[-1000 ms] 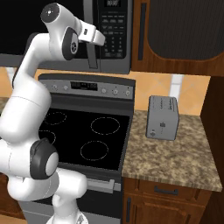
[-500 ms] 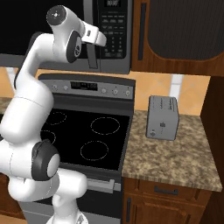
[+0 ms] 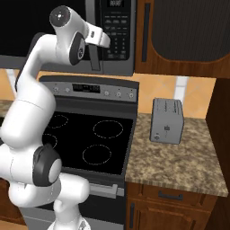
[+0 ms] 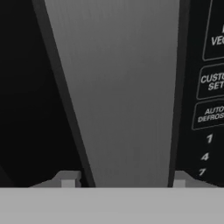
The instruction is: Open the microwave, place the bowl with waffle inside the microwave, then close the microwave door and turn it on.
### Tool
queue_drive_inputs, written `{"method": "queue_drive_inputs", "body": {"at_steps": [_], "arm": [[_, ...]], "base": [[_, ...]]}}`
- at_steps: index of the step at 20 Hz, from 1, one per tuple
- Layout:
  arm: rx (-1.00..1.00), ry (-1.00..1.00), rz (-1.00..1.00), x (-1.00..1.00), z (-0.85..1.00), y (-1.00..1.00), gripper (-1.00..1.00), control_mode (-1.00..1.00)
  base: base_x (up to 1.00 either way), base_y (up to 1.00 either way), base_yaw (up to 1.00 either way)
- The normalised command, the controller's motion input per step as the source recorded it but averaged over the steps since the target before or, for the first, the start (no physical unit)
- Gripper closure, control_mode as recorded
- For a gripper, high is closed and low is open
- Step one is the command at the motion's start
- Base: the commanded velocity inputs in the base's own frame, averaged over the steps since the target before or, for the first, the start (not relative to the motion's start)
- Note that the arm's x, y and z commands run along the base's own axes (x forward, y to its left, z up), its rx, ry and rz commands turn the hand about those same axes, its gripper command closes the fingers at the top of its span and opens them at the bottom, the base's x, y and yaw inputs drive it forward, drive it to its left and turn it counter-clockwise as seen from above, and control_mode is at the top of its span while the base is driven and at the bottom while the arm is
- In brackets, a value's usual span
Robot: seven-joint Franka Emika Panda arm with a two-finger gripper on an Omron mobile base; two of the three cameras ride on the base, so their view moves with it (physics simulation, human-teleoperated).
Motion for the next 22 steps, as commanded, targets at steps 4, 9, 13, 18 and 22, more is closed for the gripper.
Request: {"method": "queue_drive_inputs", "body": {"at_steps": [4, 9, 13, 18, 22], "arm": [[-0.01, 0.0, 0.0, -0.42, 0.0, -0.15, 1.0, -1.0], [-0.01, 0.0, -0.06, -0.75, 0.03, -0.11, 1.0, -1.0], [0.0, -0.02, -0.34, -1.0, 0.11, -0.13, 1.0, -1.0], [-0.01, 0.0, -0.44, -1.0, 0.07, -0.17, 1.0, -1.0], [-0.08, -0.06, -0.32, -1.0, 0.01, -0.12, 1.0, -1.0]], "base": [[0.0, 0.0, 0.0], [0.0, 0.0, 0.0], [0.0, 0.0, 0.0], [0.0, 0.0, 0.0], [0.0, 0.0, 0.0]]}}
